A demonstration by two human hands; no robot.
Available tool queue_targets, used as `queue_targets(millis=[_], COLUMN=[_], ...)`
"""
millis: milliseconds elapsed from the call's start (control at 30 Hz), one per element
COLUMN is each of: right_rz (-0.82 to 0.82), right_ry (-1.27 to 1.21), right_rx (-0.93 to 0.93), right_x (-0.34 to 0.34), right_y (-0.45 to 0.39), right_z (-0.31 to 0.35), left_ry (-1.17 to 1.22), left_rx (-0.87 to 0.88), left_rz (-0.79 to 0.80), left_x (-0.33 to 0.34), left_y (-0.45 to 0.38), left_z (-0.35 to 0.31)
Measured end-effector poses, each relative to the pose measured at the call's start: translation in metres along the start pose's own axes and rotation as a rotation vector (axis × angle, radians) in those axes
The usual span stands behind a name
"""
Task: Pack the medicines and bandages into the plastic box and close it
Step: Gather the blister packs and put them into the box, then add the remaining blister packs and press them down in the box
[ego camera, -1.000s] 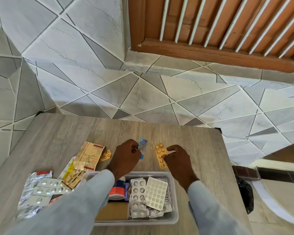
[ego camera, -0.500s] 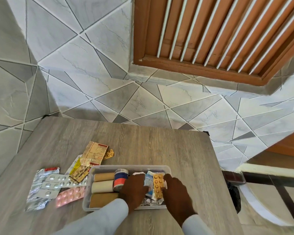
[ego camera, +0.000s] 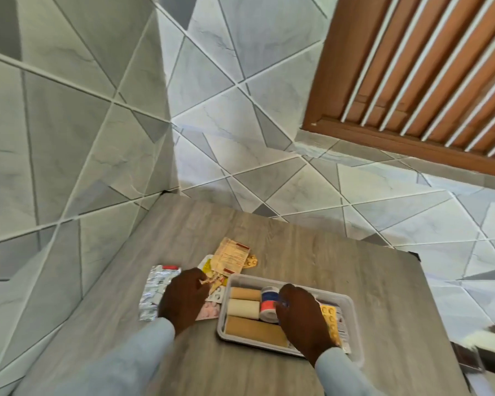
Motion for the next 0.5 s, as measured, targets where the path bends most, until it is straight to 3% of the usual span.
queue_targets(millis=[233,500], right_rz=[0.035,0.185], right_ry=[-0.136,-0.246], right_rx=[-0.017,0.214], right_x=[0.017,0.046], right_y=[-0.054,-0.114], right_z=[0.062,0.066], left_ry=[-0.118,-0.257], left_rx=[-0.365,-0.408], left_rz=[0.006,0.018], left_x=[-0.053,-0.035], left_y=[-0.014,-0.036], left_z=[0.107,0.112])
Point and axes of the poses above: each hand's wrist, its own y-axis away from the middle knuckle, its own x-axis out of the palm, z = x × y, the point moved 9 cm from there along -y, towards the middle knuckle, and after that the axes turned 5 degrees about y, right-handed, at the moved point
